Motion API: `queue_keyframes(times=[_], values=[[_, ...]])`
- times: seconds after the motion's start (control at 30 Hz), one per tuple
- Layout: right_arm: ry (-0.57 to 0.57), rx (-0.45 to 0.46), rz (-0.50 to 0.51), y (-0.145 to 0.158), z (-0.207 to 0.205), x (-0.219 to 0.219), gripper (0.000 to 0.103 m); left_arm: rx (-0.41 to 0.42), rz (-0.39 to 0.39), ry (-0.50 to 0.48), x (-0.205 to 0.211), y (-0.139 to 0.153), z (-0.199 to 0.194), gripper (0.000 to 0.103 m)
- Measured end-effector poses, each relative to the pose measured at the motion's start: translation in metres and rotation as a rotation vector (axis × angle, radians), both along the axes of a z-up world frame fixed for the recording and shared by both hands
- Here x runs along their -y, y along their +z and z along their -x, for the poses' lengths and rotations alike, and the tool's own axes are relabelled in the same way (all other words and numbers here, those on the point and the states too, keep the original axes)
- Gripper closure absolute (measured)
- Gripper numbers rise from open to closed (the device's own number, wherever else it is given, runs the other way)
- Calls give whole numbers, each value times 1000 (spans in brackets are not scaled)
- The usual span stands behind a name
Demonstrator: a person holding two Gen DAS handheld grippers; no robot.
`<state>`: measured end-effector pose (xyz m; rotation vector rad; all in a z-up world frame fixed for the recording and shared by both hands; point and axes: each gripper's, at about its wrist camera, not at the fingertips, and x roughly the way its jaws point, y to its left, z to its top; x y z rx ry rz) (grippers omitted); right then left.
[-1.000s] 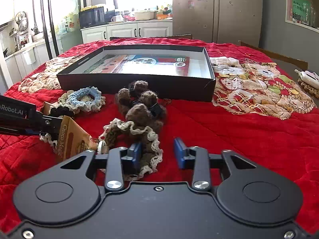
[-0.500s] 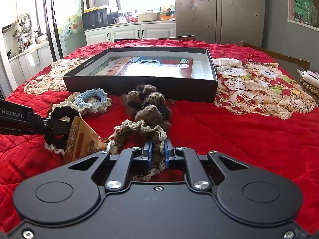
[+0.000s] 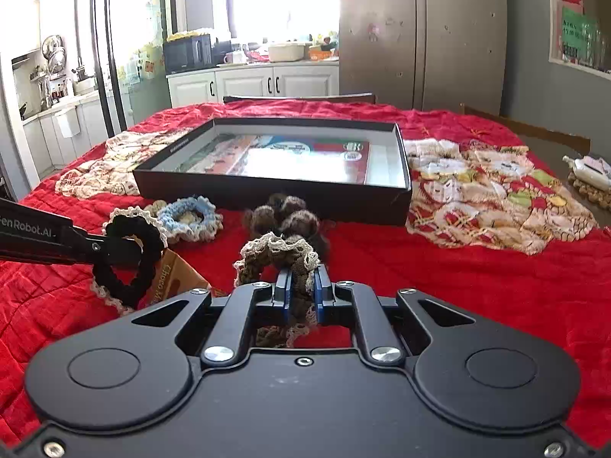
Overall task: Organize objects
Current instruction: 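Close the left gripper on the black-white scrunchie while the right gripper grasps the brown-white scrunchie, then lift both scrunchies and carry them over the open black box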
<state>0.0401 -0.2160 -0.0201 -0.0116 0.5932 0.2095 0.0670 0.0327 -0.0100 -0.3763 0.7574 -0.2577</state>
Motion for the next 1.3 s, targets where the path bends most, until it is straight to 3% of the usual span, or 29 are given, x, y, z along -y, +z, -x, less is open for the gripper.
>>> queue_keyframes(times=[0.83,1.03,1.3], values=[[17,81,-13,27,0,-1,92,53,5,-11,-2,18,-5,87],[26,102,-15,36,-14,-5,92,76,18,1,-8,28,-18,87],[10,130,-57,56,-59,-7,92,152,-19,42,-10,53,-57,87]])
